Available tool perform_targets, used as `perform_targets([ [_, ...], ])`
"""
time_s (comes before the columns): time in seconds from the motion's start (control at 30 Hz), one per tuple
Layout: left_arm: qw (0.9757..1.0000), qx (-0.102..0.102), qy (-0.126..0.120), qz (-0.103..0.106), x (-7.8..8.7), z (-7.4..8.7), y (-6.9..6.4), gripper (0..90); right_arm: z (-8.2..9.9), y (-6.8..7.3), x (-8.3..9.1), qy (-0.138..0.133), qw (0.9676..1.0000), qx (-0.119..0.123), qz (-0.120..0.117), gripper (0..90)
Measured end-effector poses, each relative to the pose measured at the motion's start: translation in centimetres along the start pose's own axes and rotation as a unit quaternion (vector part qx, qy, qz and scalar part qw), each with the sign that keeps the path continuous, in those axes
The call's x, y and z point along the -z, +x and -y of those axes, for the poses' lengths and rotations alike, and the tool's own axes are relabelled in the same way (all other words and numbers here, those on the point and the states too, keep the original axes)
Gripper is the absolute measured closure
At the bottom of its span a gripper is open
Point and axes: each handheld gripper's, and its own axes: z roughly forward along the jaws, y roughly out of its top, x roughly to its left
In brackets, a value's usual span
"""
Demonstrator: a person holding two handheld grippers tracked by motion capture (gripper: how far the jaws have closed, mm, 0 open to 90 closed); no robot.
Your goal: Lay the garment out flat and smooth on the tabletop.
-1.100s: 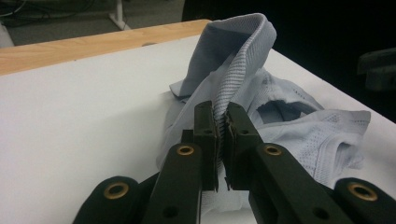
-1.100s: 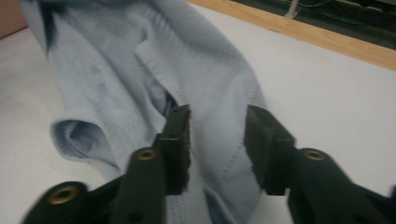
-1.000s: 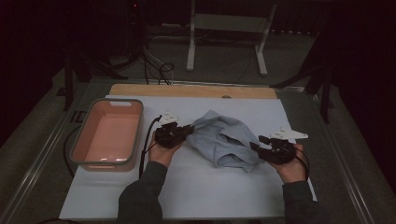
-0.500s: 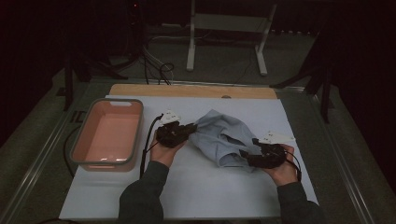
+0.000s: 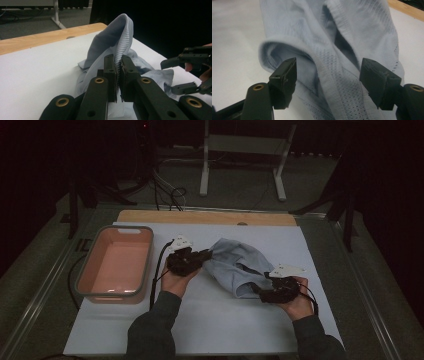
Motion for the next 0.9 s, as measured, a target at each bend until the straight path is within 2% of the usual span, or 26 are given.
perform_targets([
  [0.07,1.0,-0.001,-0.003,0.001,0.1,-0.1,-0.1,86.1,0.1,0.1,-0.2,0.005,0.9999,0.009,-0.001,30.3],
  [0.27,0.9999,0.003,-0.014,0.008,0.4,-0.6,-0.3,86.2,0.2,0.2,-0.6,0.015,0.9998,0.012,0.0,34.6],
  [0.3,0.9997,0.002,-0.019,0.015,0.6,-0.9,-0.5,86.2,0.2,0.3,-0.7,0.016,0.9998,0.01,0.003,38.7],
  [0.33,0.9996,0.002,-0.022,0.017,0.7,-1.0,-0.5,86.1,0.3,0.3,-0.7,0.016,0.9996,0.017,0.014,55.8],
  [0.37,0.9995,0.003,-0.025,0.019,0.8,-1.1,-0.6,86.2,0.3,0.2,-0.6,0.016,0.9995,0.021,0.015,66.3],
  [0.43,0.9994,-0.003,-0.029,0.019,1.1,-1.3,-0.6,86.1,0.3,0.3,-0.3,0.01,0.9994,0.026,0.019,82.4],
  [0.47,0.9993,-0.005,-0.031,0.019,1.2,-1.3,-0.6,86.1,0.2,0.2,-0.1,0.007,0.9994,0.028,0.021,85.4],
  [0.57,0.9993,-0.01,-0.031,0.016,1.4,-1.2,-0.3,86.1,0.1,-0.3,0.8,-0.018,0.9991,0.02,0.034,87.2],
  [0.7,0.9995,-0.017,-0.025,0.009,1.5,-0.7,0.1,86.1,0.1,-1.5,1.9,-0.042,0.9974,-0.017,0.055,87.7],
  [0.8,0.9998,-0.008,-0.019,0.007,1.4,-0.1,0.7,86.1,0.2,-2.5,2.8,-0.054,0.995,-0.042,0.072,87.9],
  [0.83,0.9998,-0.008,-0.019,0.007,1.4,-0.1,0.7,86.2,0.2,-2.5,2.8,-0.054,0.995,-0.042,0.072,87.9],
  [0.9,0.9999,0.002,-0.011,0.002,1.3,0.5,1.3,86.2,0.4,-3.3,3.5,-0.065,0.9924,-0.063,0.084,88.2],
])
